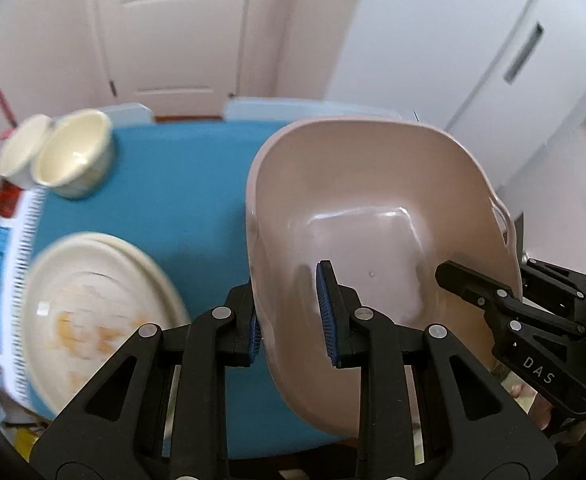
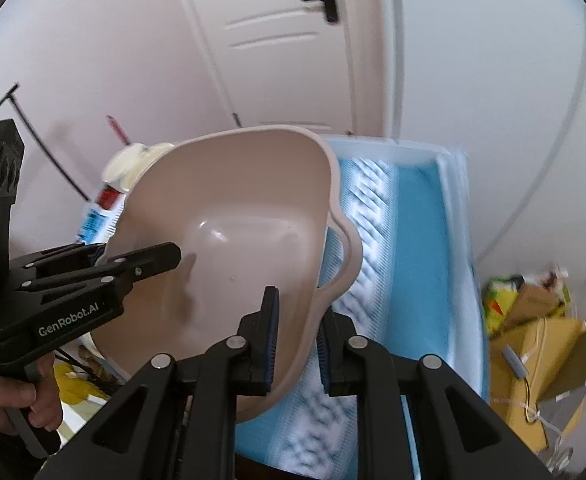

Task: Organize plates and bowls
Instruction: 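Carry the basin over the open tablecloth and lower it with both grippers, then open both grippers and release the basin on the tablecloth, then move both grippers to the cream printed bowl and grasp its rim, then lift the cream bowl with both grippers and carry it toward the basin, then lower the cream bowl into the basin and open both grippers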

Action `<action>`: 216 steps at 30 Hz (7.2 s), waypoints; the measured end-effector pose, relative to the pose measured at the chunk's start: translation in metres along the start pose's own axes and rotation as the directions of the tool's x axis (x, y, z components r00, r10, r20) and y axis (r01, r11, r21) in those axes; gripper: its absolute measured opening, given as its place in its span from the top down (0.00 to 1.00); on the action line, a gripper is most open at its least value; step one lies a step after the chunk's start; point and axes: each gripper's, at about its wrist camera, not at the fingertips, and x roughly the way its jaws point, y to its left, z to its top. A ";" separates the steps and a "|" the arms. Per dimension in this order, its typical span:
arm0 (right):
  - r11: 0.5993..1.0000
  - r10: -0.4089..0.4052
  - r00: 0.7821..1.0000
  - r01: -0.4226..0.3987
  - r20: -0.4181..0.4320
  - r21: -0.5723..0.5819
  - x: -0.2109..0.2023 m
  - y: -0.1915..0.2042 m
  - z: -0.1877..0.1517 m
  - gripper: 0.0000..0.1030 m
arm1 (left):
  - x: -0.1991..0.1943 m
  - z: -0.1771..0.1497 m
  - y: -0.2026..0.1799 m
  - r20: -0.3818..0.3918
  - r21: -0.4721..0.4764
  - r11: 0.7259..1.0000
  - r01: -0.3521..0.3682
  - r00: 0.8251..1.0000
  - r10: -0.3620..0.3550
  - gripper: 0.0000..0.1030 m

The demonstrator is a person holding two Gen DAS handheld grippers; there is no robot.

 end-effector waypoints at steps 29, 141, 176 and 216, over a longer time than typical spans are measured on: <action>0.979 0.047 0.999 -0.045 -0.008 0.200 0.060 -0.078 -0.047 0.54 | 0.098 -0.030 -0.036 -0.137 0.123 0.989 -0.080 0.986 0.097 0.78; 0.984 0.098 0.995 -0.099 0.011 0.149 0.091 0.124 0.148 0.82 | -0.026 0.087 0.184 0.024 -0.003 1.000 -0.028 0.999 0.028 0.78; 0.995 0.014 0.989 0.001 -0.147 0.104 0.037 -0.067 -0.018 0.82 | 0.082 -0.035 -0.039 -0.179 0.077 0.994 -0.084 0.979 0.096 0.78; 0.996 0.060 0.998 -0.060 0.003 0.066 -0.034 -0.057 0.025 0.82 | -0.032 -0.009 -0.024 0.063 0.056 0.987 -0.148 0.987 0.145 0.77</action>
